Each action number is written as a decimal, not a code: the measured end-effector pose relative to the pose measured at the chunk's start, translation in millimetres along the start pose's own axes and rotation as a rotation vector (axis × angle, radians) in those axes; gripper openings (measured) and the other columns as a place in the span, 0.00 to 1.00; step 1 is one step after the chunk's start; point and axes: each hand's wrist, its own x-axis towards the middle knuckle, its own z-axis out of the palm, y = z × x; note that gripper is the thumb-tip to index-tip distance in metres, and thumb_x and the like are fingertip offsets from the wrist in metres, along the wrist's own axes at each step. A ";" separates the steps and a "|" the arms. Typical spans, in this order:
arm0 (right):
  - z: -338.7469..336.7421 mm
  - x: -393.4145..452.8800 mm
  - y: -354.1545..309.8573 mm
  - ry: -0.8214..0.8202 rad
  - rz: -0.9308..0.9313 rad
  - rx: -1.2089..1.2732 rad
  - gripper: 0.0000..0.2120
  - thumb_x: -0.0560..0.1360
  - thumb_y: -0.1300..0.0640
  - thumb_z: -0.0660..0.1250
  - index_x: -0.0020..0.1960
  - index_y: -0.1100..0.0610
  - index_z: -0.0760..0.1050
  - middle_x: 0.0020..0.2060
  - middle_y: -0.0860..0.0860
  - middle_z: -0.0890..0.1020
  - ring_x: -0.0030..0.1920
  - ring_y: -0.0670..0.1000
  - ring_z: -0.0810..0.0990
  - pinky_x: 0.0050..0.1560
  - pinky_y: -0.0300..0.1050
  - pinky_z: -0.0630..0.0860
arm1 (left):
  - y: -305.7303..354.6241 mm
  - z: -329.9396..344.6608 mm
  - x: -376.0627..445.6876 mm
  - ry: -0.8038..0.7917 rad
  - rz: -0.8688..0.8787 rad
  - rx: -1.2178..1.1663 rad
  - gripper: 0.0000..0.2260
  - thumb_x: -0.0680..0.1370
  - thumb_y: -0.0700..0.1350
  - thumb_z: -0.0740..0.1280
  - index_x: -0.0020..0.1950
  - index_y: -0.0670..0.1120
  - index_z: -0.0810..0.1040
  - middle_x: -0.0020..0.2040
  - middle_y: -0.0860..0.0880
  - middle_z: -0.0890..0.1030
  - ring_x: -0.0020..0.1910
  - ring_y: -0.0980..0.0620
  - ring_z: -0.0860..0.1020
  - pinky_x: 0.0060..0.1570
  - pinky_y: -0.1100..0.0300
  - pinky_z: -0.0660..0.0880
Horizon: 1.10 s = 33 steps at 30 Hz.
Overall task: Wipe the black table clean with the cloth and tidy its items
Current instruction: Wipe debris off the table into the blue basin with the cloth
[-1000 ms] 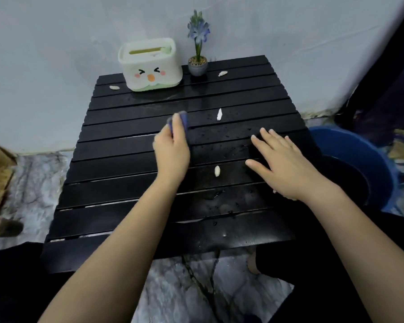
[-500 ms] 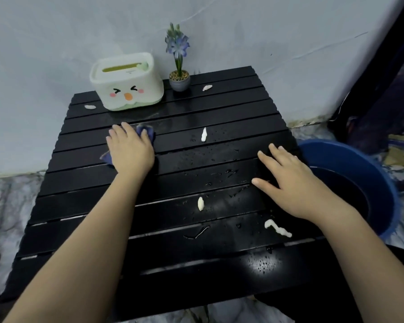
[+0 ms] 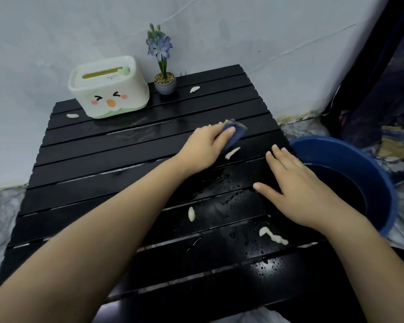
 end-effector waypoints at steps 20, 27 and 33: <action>-5.7 -5.3 3.0 -0.067 0.029 -0.038 0.39 0.81 0.36 0.51 0.81 0.56 0.41 0.81 0.51 0.41 0.80 0.49 0.39 0.77 0.46 0.43 | 36.5 51.2 60.2 -0.113 0.063 0.232 0.19 0.85 0.49 0.57 0.73 0.43 0.71 0.74 0.43 0.70 0.75 0.45 0.65 0.73 0.55 0.56; -7.9 -8.7 3.6 -0.082 0.031 -0.033 0.39 0.81 0.36 0.52 0.81 0.56 0.40 0.81 0.51 0.40 0.80 0.50 0.39 0.77 0.47 0.44 | -29.1 -30.4 60.1 0.529 -0.256 0.180 0.17 0.83 0.49 0.58 0.66 0.43 0.77 0.62 0.39 0.80 0.61 0.40 0.78 0.58 0.51 0.73; -9.4 -8.6 4.6 -0.088 0.029 -0.021 0.39 0.81 0.37 0.52 0.81 0.56 0.39 0.81 0.51 0.39 0.80 0.50 0.39 0.77 0.45 0.42 | -53.4 -8.4 56.8 0.245 -0.330 0.617 0.17 0.84 0.48 0.54 0.67 0.38 0.71 0.69 0.36 0.70 0.65 0.36 0.69 0.65 0.43 0.65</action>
